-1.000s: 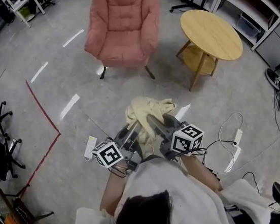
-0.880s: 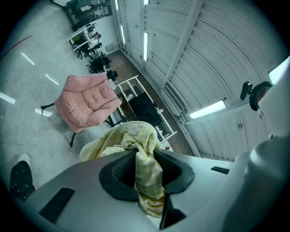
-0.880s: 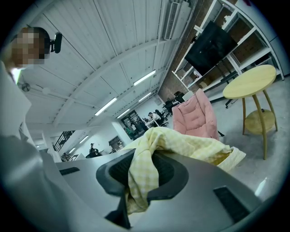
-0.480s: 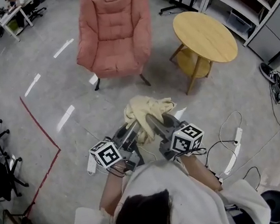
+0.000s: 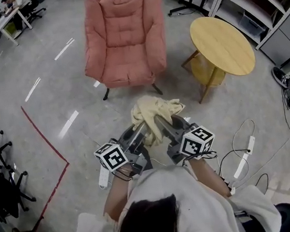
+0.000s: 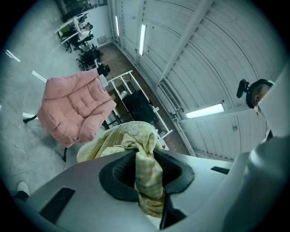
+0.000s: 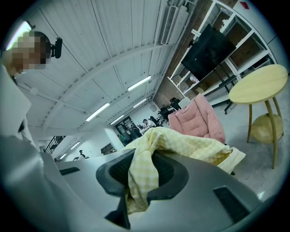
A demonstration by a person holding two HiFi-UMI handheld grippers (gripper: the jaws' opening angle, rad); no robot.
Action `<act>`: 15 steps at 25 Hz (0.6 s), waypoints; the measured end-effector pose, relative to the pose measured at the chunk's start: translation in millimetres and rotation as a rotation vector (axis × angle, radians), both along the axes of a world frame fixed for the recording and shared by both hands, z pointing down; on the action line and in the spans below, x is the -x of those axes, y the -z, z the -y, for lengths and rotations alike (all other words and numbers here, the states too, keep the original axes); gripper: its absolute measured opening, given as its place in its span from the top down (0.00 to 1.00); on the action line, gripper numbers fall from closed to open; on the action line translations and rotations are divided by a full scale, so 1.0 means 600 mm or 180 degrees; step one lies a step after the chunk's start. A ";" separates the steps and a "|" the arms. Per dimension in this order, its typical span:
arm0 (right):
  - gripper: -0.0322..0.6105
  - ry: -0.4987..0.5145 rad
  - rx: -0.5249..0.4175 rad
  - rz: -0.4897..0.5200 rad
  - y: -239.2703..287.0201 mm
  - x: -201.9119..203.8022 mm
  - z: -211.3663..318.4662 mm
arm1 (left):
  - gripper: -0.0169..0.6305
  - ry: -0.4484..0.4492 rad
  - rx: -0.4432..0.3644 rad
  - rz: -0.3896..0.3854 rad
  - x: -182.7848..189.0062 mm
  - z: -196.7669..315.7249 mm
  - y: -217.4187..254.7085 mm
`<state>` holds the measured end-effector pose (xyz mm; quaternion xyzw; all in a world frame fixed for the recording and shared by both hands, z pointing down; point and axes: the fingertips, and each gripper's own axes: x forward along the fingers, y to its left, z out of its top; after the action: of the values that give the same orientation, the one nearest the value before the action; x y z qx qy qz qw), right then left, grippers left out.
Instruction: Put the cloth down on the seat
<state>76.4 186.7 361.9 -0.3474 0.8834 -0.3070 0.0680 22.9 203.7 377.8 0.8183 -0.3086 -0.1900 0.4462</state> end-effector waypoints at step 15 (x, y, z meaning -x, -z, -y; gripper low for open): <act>0.81 -0.0091 0.0132 0.0033 -0.005 0.106 0.213 | 0.82 -0.0066 -0.0056 -0.0107 0.112 0.213 0.000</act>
<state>12.8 58.8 364.9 -0.3598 0.8714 -0.3261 0.0697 -44.1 76.2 378.0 0.8220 -0.2909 -0.2018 0.4460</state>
